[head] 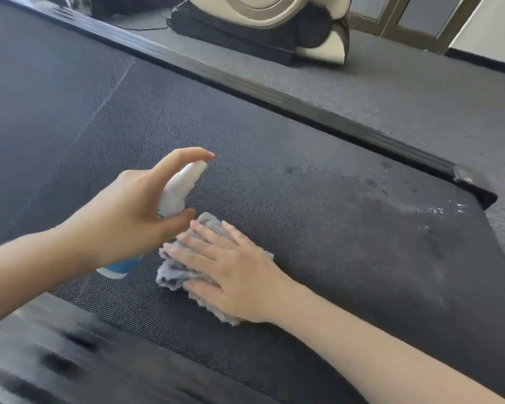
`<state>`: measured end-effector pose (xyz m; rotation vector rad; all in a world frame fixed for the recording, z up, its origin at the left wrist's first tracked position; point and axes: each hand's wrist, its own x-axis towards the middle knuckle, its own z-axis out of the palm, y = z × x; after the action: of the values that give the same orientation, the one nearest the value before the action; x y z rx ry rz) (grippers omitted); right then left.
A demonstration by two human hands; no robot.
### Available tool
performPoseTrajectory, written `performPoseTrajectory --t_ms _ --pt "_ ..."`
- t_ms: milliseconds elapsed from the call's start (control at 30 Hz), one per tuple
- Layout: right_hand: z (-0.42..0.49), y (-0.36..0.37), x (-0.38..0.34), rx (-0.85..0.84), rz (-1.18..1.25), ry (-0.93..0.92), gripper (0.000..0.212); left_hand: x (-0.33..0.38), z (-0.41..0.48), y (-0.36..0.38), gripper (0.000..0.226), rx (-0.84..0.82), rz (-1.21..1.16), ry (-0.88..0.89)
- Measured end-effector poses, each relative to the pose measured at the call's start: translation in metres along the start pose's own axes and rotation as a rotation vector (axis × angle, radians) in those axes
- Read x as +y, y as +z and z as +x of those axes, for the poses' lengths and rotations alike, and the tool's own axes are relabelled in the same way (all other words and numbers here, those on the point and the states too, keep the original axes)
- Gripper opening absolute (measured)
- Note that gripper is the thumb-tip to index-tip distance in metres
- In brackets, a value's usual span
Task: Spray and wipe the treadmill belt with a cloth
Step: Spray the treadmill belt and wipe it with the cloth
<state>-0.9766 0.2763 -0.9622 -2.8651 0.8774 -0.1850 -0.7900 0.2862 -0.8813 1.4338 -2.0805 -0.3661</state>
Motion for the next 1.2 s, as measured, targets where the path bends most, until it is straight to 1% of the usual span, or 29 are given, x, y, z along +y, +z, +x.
performPoseTrajectory --t_ms 67,167,200,233,300,333,400,500,667,733,900,1033,1100,1200 --pt "0.007 -0.009 0.032 0.015 -0.021 0.122 0.055 -0.004 0.001 0.000 0.065 0.007 0.017 -0.001" --pt "-0.002 -0.026 0.105 0.067 -0.155 0.354 0.057 -0.008 0.005 0.002 0.063 -0.016 0.050 0.010" --pt "-0.015 -0.031 0.133 0.111 -0.185 0.462 0.058 -0.009 0.007 0.004 0.062 -0.025 0.064 0.019" --pt "-0.034 -0.035 0.163 0.118 -0.192 0.599 0.059 -0.008 0.010 0.007 0.062 -0.035 0.079 0.030" --pt "-0.070 -0.037 0.201 0.046 -0.121 0.873 0.057 -0.006 0.016 0.012 0.065 -0.047 0.103 0.045" --pt "-0.081 -0.033 0.210 0.014 -0.075 0.946 0.055 -0.005 0.021 0.016 0.065 -0.047 0.117 0.057" --pt "-0.089 -0.027 0.214 0.029 -0.074 0.982 0.054 -0.001 0.031 0.025 0.063 -0.044 0.143 0.084" --pt "-0.086 -0.026 0.212 0.049 -0.129 0.972 0.055 0.008 0.049 0.042 0.059 -0.029 0.211 0.097" --pt "-0.091 -0.024 0.208 0.070 -0.131 0.966 0.054 0.003 0.068 0.056 0.053 0.114 0.297 0.005" --pt "-0.090 -0.024 0.208 0.074 -0.124 0.965 0.054 -0.003 0.070 0.056 0.053 0.132 0.331 -0.008" --pt "-0.089 -0.024 0.207 0.083 -0.117 0.986 0.054 -0.005 0.069 0.052 0.056 0.131 0.292 0.012" --pt "-0.090 -0.023 0.207 0.096 -0.112 0.984 0.055 -0.005 0.065 0.044 0.053 0.184 0.261 -0.083" --pt "-0.089 -0.024 0.209 0.106 -0.108 0.972 0.058 -0.006 0.060 0.038 0.054 0.213 0.244 -0.099" --pt "-0.084 -0.031 0.209 0.080 -0.015 1.001 0.053 -0.004 0.057 0.029 0.055 0.177 0.200 -0.108"
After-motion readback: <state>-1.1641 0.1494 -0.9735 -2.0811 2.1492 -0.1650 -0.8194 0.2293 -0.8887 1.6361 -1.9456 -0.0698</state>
